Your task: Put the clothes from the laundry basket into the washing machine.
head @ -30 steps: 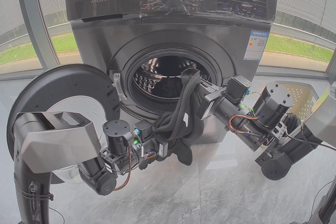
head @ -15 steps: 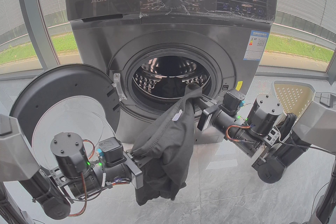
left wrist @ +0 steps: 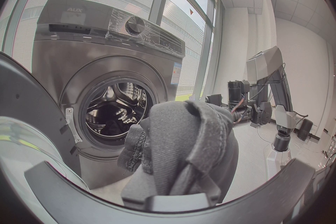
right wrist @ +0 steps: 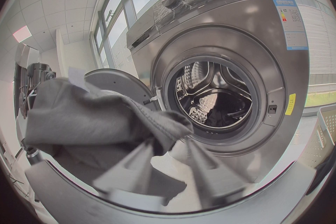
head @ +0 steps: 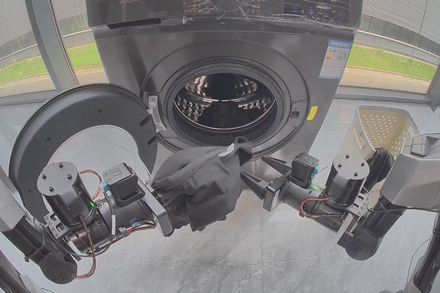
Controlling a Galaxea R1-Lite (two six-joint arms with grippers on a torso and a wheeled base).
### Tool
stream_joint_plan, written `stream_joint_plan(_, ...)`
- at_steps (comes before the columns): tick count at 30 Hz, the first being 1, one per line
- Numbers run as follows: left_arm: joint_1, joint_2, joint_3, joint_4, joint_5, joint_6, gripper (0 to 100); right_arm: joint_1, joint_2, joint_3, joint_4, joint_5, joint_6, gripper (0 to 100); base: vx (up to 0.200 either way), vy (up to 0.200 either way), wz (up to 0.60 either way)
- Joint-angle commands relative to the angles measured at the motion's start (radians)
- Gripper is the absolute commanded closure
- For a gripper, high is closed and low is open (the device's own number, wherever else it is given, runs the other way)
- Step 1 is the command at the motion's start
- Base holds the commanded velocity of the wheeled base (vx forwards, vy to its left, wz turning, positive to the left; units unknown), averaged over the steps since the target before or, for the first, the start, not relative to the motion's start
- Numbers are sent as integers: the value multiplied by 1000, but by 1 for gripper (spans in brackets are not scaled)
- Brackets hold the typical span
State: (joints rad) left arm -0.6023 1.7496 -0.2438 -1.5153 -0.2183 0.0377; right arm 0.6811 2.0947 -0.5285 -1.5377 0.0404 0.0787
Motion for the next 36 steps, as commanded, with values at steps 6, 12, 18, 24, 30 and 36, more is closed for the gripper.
stream_joint_plan(6,61,-7,-5,0,8,-18,100,-5,-143,295,2,26,-7,0,0,0,0)
stream_joint_plan(12,85,-4,5,1,51,-28,100,-2,-265,452,4,24,-11,0,0,0,0)
stream_joint_plan(18,81,15,6,3,194,-27,100,-44,-338,417,8,22,-25,0,0,0,0)
stream_joint_plan(24,85,10,8,0,254,-28,100,-137,-335,358,7,18,-25,0,0,0,0)
stream_joint_plan(30,85,15,17,0,257,-28,100,-161,-334,349,7,16,-25,0,0,0,0)
stream_joint_plan(36,85,24,21,0,257,-27,100,-163,-332,357,7,16,-24,0,0,0,0)
